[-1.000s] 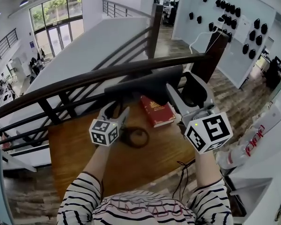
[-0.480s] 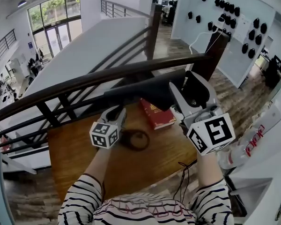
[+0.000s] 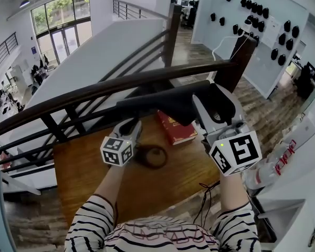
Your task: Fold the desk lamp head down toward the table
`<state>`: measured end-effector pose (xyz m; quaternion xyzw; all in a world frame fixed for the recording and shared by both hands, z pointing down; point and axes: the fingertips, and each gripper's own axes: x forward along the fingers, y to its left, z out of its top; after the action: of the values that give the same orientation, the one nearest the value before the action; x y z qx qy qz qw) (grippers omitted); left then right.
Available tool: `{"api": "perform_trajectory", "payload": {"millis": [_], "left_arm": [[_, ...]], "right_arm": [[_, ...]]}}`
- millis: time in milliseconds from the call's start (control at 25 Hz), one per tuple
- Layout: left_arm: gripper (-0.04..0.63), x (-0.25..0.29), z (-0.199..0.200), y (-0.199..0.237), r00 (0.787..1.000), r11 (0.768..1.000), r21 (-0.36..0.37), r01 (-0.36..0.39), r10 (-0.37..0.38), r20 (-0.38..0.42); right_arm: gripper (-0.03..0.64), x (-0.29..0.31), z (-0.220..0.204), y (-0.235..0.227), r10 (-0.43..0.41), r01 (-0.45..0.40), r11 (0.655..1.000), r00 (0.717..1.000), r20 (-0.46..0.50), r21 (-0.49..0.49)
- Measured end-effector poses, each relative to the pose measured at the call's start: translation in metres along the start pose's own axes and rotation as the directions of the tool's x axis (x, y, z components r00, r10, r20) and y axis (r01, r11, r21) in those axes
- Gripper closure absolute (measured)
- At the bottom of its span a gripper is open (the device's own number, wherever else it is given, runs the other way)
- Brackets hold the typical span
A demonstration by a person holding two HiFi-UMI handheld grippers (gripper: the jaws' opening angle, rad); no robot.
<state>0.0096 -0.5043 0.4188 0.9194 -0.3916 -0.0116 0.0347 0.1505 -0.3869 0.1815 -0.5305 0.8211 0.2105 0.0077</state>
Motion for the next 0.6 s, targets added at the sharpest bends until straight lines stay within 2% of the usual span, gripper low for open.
{"api": "perform_trajectory", "payload": {"millis": [280, 480, 600], "left_arm": [[0.531, -0.003, -0.001, -0.001, 0.999, 0.999, -0.022, 0.044, -0.044, 0.007], [0.405, -0.005, -0.002, -0.016, 0.989, 0.989, -0.020, 0.147, -0.147, 0.007], [0.363, -0.006, -0.003, -0.020, 0.983, 0.983, -0.011, 0.183, -0.182, 0.007]], "right_arm": [[0.419, -0.013, -0.020, 0.001, -0.055, 0.055, 0.998, 0.998, -0.019, 0.021], [0.420, -0.023, -0.037, -0.001, -0.094, 0.095, 0.995, 0.995, -0.042, 0.041], [0.419, -0.027, -0.049, 0.000, -0.114, 0.117, 0.991, 0.992, -0.062, 0.057]]}}
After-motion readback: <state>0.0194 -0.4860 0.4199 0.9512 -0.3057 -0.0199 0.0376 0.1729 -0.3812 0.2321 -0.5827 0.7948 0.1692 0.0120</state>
